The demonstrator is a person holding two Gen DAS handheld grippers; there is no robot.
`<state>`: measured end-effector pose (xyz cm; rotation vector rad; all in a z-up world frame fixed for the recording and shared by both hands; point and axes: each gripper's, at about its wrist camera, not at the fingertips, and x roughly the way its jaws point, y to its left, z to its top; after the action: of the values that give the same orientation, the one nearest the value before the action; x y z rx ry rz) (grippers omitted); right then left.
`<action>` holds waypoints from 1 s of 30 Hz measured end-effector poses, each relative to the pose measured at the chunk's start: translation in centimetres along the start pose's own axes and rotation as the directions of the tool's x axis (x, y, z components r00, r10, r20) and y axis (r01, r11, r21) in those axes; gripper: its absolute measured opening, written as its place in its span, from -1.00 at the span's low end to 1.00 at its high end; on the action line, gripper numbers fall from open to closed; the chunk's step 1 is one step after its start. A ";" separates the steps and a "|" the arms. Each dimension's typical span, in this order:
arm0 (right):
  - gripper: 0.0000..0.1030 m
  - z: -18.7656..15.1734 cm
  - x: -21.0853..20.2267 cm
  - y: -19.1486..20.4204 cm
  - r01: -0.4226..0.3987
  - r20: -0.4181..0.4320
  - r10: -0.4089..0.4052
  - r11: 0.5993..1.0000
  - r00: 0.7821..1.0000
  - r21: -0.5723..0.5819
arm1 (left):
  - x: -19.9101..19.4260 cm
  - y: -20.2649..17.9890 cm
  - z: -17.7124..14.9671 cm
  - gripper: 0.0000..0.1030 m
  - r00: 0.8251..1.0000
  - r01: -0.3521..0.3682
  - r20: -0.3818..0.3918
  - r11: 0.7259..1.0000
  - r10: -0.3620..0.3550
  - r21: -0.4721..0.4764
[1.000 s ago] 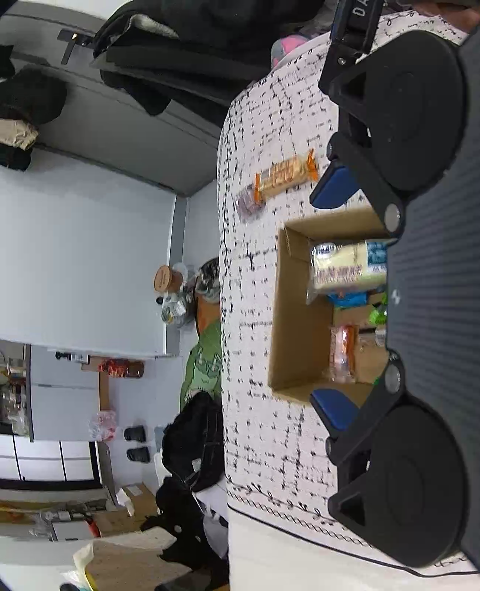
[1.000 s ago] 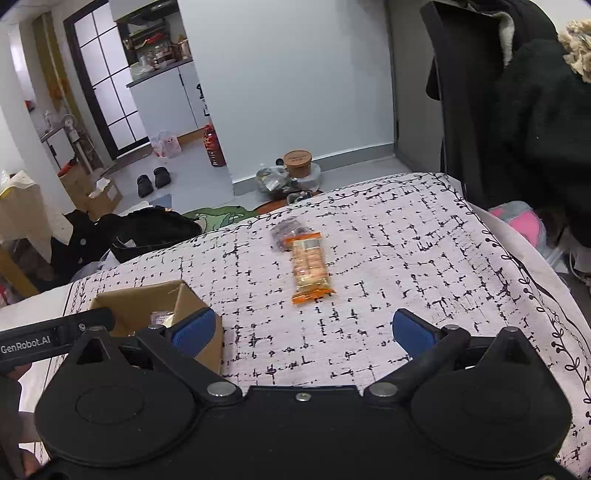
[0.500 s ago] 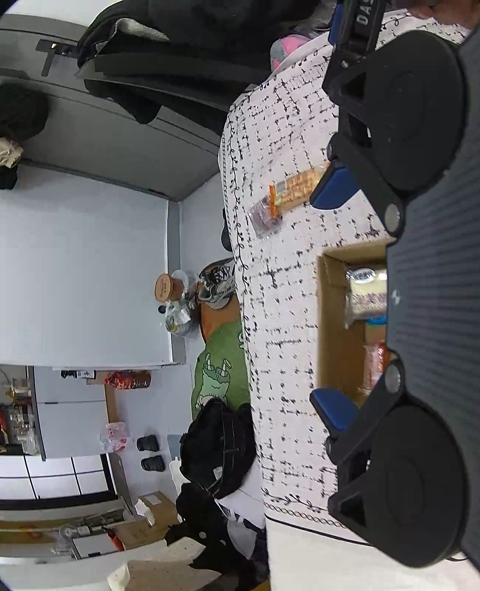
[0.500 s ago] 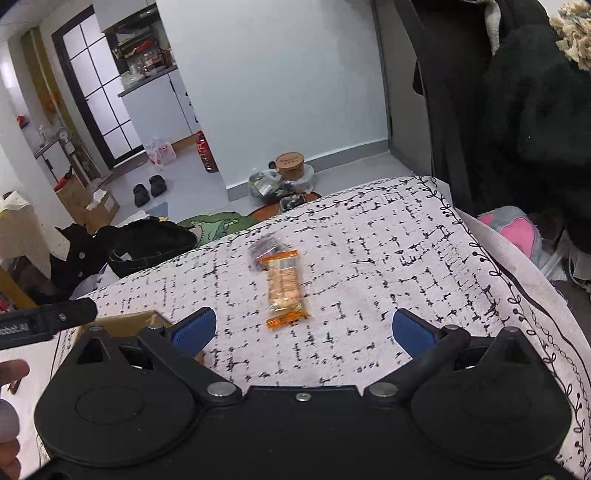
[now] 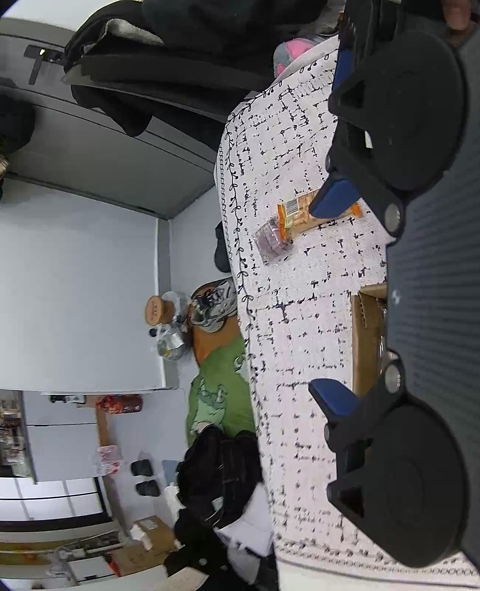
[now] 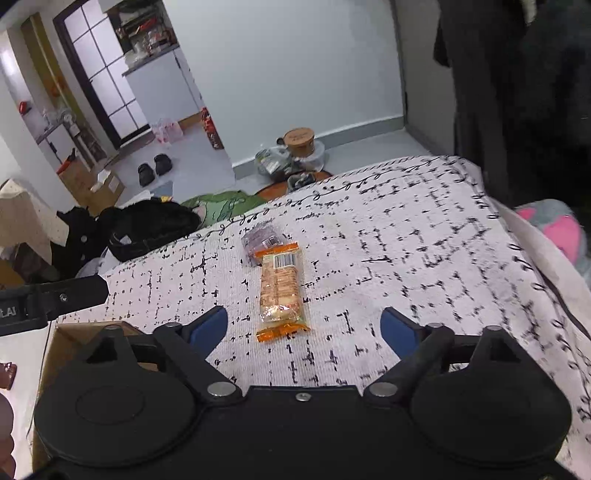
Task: Organize snacks
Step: 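Move both grippers back toward the orange biscuit packet and purple packet, then grasp the orange biscuit packet with the right gripper while the left grasps the purple packet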
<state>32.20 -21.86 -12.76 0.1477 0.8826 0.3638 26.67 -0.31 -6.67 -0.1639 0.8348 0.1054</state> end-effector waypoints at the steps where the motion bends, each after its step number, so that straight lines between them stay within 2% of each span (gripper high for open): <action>1: 0.69 0.2 0.5 0.1 -0.008 -0.008 0.008 1.000 1.000 -0.003 | 0.4 0.2 0.1 0.82 1.000 -0.002 -0.006 1.000 0.002 -0.006; 7: 0.59 0.8 4.2 1.1 -0.033 -0.065 0.030 0.998 0.997 -0.046 | 2.5 0.9 0.9 0.76 1.000 -0.008 -0.025 1.000 0.008 -0.027; 14: 0.49 1.3 8.1 1.7 -0.030 -0.107 0.021 0.995 0.994 -0.090 | 5.5 1.3 1.2 0.70 0.997 -0.008 -0.076 0.999 0.006 -0.035; 16: 0.23 1.1 8.9 1.8 -0.022 -0.116 0.010 0.994 0.993 -0.107 | 6.4 1.3 1.4 0.66 0.996 -0.006 -0.089 0.999 0.003 -0.034; 17: -0.14 1.0 9.2 1.7 -0.024 -0.123 0.010 0.993 0.992 -0.113 | 6.8 1.2 1.6 0.62 0.995 -0.005 -0.097 0.999 0.002 -0.036; 18: -0.32 0.9 9.5 1.6 -0.034 -0.134 0.018 0.993 0.991 -0.111 | 7.3 1.1 1.8 0.60 0.994 -0.005 -0.106 0.999 0.000 -0.040; 21: -0.34 0.8 9.0 1.1 -0.047 -0.122 0.033 0.993 0.992 -0.113 | 8.6 0.4 2.6 0.57 0.993 0.007 -0.120 0.999 -0.013 -0.044; 24: -0.34 1.4 7.5 0.4 -0.040 -0.076 0.030 0.991 0.997 -0.127 | 9.9 -0.7 3.3 0.57 0.991 0.032 -0.125 0.999 -0.036 -0.033; 30: -0.34 3.3 6.8 -2.0 -0.024 -0.038 0.021 0.997 0.999 -0.071 | 12.7 -2.8 4.2 0.57 0.988 0.043 -0.148 0.999 -0.046 -0.022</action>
<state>39.19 -21.07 -16.21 0.0851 0.9039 0.4200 38.64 -1.90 -13.00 -0.2095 0.9787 0.0594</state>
